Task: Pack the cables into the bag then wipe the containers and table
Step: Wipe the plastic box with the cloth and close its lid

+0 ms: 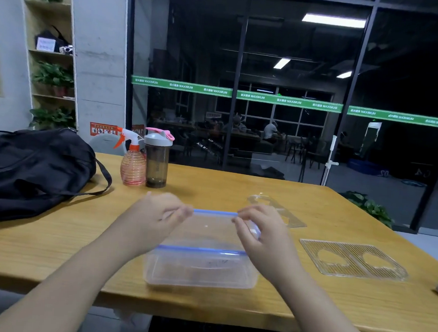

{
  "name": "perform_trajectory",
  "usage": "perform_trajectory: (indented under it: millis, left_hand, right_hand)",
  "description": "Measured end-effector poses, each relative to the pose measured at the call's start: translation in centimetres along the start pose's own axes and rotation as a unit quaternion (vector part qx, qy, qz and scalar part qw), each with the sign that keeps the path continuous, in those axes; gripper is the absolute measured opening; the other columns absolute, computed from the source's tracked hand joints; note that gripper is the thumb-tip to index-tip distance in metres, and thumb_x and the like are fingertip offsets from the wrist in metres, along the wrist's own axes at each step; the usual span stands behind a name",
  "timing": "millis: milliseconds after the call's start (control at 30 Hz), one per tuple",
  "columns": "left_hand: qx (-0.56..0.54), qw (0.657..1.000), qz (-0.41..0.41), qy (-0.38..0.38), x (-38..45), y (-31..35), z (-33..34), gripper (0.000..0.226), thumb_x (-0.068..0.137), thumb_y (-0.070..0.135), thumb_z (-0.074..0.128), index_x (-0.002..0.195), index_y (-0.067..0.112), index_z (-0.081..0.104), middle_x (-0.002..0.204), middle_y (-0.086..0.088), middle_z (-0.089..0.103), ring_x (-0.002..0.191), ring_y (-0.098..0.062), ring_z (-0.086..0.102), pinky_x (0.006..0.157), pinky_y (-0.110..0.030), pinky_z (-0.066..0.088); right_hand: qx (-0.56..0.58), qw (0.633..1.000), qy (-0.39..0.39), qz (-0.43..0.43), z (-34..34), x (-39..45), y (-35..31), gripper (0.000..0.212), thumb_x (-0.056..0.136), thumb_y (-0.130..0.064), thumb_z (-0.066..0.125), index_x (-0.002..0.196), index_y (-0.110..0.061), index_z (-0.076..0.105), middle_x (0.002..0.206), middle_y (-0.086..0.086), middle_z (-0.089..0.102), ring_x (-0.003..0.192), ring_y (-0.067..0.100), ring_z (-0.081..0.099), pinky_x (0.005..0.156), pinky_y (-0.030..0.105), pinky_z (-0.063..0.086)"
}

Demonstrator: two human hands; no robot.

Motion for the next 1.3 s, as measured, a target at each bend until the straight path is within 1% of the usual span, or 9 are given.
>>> perform_trajectory:
  millis: [67, 200, 333, 533, 700, 800, 1100, 1200, 1300]
  left_hand:
    - [0.040, 0.999, -0.020, -0.019, 2.7, 0.1, 0.8, 0.037, 0.091, 0.052, 0.038, 0.106, 0.029, 0.063, 0.113, 0.013, 0.058, 0.104, -0.006, 0.053, 0.096, -0.030, 0.040]
    - [0.178, 0.970, -0.096, -0.135, 6.1, -1.1, 4.5, 0.048, 0.095, 0.048, 0.036, 0.128, 0.016, 0.051, 0.134, -0.005, 0.046, 0.119, -0.022, 0.047, 0.101, -0.039, 0.038]
    - [0.234, 0.948, -0.123, -0.177, 6.1, -2.2, 6.5, 0.053, 0.097, 0.049, 0.021, 0.119, 0.014, 0.053, 0.130, -0.009, 0.044, 0.120, -0.026, 0.040, 0.100, -0.042, 0.033]
    - [0.234, 0.950, -0.111, -0.174, 6.1, -2.1, 6.3, 0.052, 0.097, 0.049, 0.021, 0.126, 0.016, 0.048, 0.132, -0.008, 0.040, 0.123, -0.026, 0.034, 0.097, -0.041, 0.033]
    - [0.239, 0.951, -0.116, -0.160, 6.3, -2.1, 6.0, 0.042, 0.098, 0.046, 0.022, 0.081, 0.015, 0.046, 0.104, -0.011, 0.051, 0.105, -0.028, 0.044, 0.084, -0.038, 0.037]
    - [0.234, 0.953, -0.117, -0.150, 6.4, -2.1, 6.0, 0.042, 0.098, 0.045, 0.023, 0.074, 0.017, 0.044, 0.090, -0.005, 0.046, 0.094, -0.025, 0.043, 0.081, -0.037, 0.037]
    - [0.224, 0.955, -0.134, -0.144, 6.3, -2.0, 5.8, 0.046, 0.096, 0.048, 0.027, 0.090, 0.015, 0.059, 0.091, -0.003, 0.060, 0.090, -0.024, 0.052, 0.076, -0.033, 0.040]
    - [0.190, 0.961, -0.153, -0.129, 6.2, -1.8, 5.4, 0.044, 0.095, 0.051, 0.032, 0.097, 0.018, 0.061, 0.104, -0.004, 0.065, 0.098, -0.024, 0.056, 0.087, -0.035, 0.043]
    - [0.179, 0.963, -0.159, -0.127, 6.1, -2.0, 4.7, 0.050, 0.093, 0.057, 0.032, 0.124, 0.024, 0.053, 0.127, 0.001, 0.058, 0.119, -0.021, 0.049, 0.108, -0.042, 0.028]
  right_hand:
    - [-0.022, 0.998, -0.065, 0.003, 0.6, 2.2, -1.5, 0.022, 0.095, -0.032, 0.049, 0.107, -0.023, 0.065, 0.109, -0.011, 0.056, 0.108, 0.005, 0.046, 0.086, 0.021, 0.036]
    - [-0.131, 0.967, -0.204, 0.074, 4.2, 6.0, -1.0, 0.046, 0.097, -0.042, 0.041, 0.136, -0.017, 0.046, 0.140, 0.000, 0.044, 0.129, 0.019, 0.039, 0.104, 0.036, 0.035]
    - [-0.174, 0.929, -0.276, 0.174, 7.1, 6.4, 2.0, 0.052, 0.100, -0.045, 0.027, 0.126, -0.009, 0.053, 0.128, 0.011, 0.056, 0.115, 0.029, 0.051, 0.099, 0.040, 0.039]
    - [-0.208, 0.927, -0.252, 0.185, 7.2, 6.5, 2.4, 0.058, 0.099, -0.047, 0.025, 0.131, -0.007, 0.053, 0.141, 0.013, 0.042, 0.130, 0.030, 0.036, 0.106, 0.044, 0.033]
    - [-0.199, 0.924, -0.251, 0.209, 7.1, 6.5, 2.6, 0.053, 0.098, -0.048, 0.028, 0.119, -0.009, 0.058, 0.120, 0.012, 0.060, 0.111, 0.030, 0.051, 0.095, 0.041, 0.042]
    - [-0.194, 0.922, -0.247, 0.225, 7.1, 6.5, 2.9, 0.052, 0.097, -0.049, 0.030, 0.118, -0.011, 0.058, 0.117, 0.008, 0.061, 0.107, 0.028, 0.054, 0.096, 0.041, 0.041]
    - [-0.171, 0.926, -0.230, 0.245, 7.0, 6.6, 3.0, 0.049, 0.096, -0.049, 0.033, 0.109, -0.010, 0.059, 0.102, 0.006, 0.061, 0.094, 0.027, 0.053, 0.098, 0.043, 0.040]
    - [-0.156, 0.938, -0.196, 0.241, 6.5, 6.8, 2.7, 0.040, 0.094, -0.044, 0.040, 0.104, -0.011, 0.061, 0.096, 0.005, 0.062, 0.091, 0.026, 0.055, 0.094, 0.041, 0.043]
    - [-0.144, 0.950, -0.160, 0.224, 5.3, 7.1, 2.2, 0.034, 0.092, -0.036, 0.046, 0.115, -0.015, 0.062, 0.108, 0.004, 0.065, 0.103, 0.025, 0.057, 0.094, 0.040, 0.044]
Point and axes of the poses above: each hand's wrist, its own x-axis towards the middle knuckle, its own z-axis out of the palm, y = z × x, the point moved 5 cm from there along x, towards the middle knuckle
